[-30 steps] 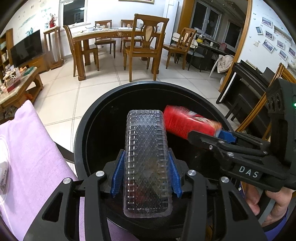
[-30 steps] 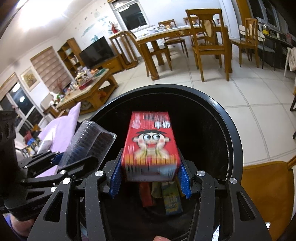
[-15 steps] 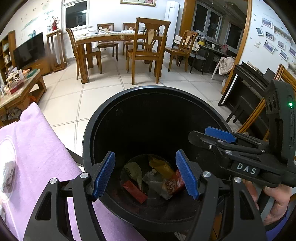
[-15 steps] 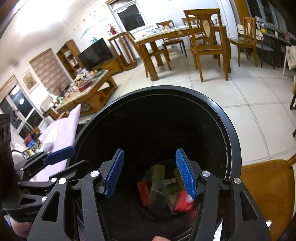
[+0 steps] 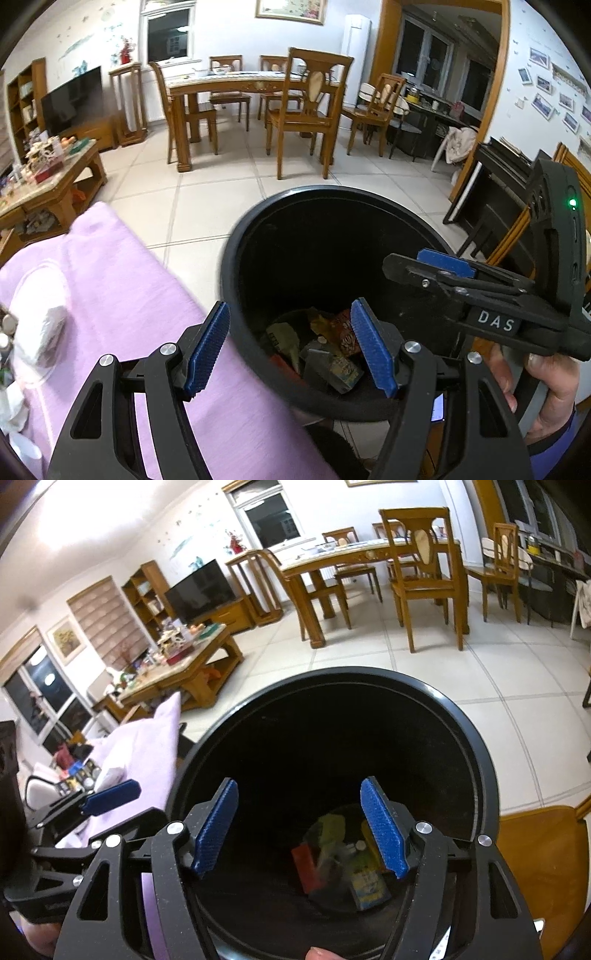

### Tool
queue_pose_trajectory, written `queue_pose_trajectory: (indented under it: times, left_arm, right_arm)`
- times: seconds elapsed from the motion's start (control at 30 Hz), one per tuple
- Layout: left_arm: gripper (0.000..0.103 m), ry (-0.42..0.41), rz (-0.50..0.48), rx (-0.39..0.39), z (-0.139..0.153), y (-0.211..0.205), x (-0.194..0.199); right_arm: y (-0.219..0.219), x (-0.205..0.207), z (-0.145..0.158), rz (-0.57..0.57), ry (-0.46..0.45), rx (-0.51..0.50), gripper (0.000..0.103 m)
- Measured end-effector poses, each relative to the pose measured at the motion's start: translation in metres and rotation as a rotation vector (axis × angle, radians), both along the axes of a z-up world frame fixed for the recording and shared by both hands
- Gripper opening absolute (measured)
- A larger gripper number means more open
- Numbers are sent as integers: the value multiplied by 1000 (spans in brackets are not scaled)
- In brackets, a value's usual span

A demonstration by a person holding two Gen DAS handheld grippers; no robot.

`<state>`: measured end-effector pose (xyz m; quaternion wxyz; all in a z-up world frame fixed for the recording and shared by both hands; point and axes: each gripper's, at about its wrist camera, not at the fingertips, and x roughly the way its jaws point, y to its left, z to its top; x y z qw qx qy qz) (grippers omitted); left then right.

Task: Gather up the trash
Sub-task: 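Carry both items over the black bin and open both grippers to drop them, then grasp the white cup with left gripper while right gripper grasps bubble-wrap packet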

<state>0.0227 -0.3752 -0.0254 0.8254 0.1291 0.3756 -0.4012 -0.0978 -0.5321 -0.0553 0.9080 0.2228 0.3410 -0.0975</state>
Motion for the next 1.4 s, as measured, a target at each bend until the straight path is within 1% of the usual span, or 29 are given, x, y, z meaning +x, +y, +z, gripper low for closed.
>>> queue_pose_trajectory:
  times: [0.07, 0.17, 0.2, 0.23, 0.27, 0.43, 0.57, 0.67, 0.7, 0.8, 0.9, 1.0, 1.1, 1.17, 1.2, 1.23, 1.27, 1.3, 1.4]
  left_arm:
    - [68, 1, 21, -6, 4, 12, 3]
    - [69, 0, 65, -20, 10, 38, 8]
    - [75, -1, 76, -24, 11, 44, 9]
    - [82, -11, 100, -33, 14, 57, 12]
    - [83, -23, 118, -39, 17, 66, 13]
    - [83, -32, 199, -59, 26, 116, 24]
    - [83, -23, 282, -77, 32, 165, 35]
    - [83, -37, 348, -58, 33, 204, 39]
    - [83, -43, 372, -38, 30, 219, 40]
    - [83, -43, 406, 14, 21, 245, 42]
    - [81, 3, 422, 41, 4, 262, 48]
    - [76, 32, 414, 56, -8, 270, 47]
    - [76, 33, 385, 69, -14, 272, 42]
    - [74, 19, 375, 102, -19, 270, 39]
    - [69, 18, 372, 113, -21, 270, 39]
    - [62, 27, 368, 124, -24, 269, 40]
    - [58, 41, 367, 131, -27, 268, 41]
    - [53, 62, 365, 133, -31, 269, 43]
    - [51, 80, 357, 139, -37, 269, 44]
  right_arm:
    - [9, 4, 4, 17, -1, -3, 70]
    - [22, 9, 9, 46, -6, -5, 75]
    - [27, 12, 12, 60, -7, -4, 76]
    - [34, 15, 15, 78, -12, -3, 79]
    - [39, 17, 16, 90, -16, -3, 82]
    - [73, 34, 26, 158, -21, -15, 83]
    - [115, 53, 29, 242, -14, -33, 83]
    - [141, 68, 31, 292, -8, -44, 83]
    - [149, 73, 31, 307, -5, -46, 83]
    - [177, 93, 31, 359, 3, -55, 82]
    - [203, 115, 30, 417, 12, -68, 82]
    - [225, 136, 27, 463, 24, -83, 83]
    - [251, 162, 27, 511, 38, -129, 82]
    - [264, 177, 25, 540, 52, -167, 82]
    - [272, 186, 23, 556, 63, -188, 83]
    - [277, 194, 20, 567, 74, -209, 91]
    - [284, 203, 17, 583, 84, -235, 98]
    - [290, 211, 14, 596, 93, -256, 98]
    - [303, 234, 1, 614, 138, -356, 98]
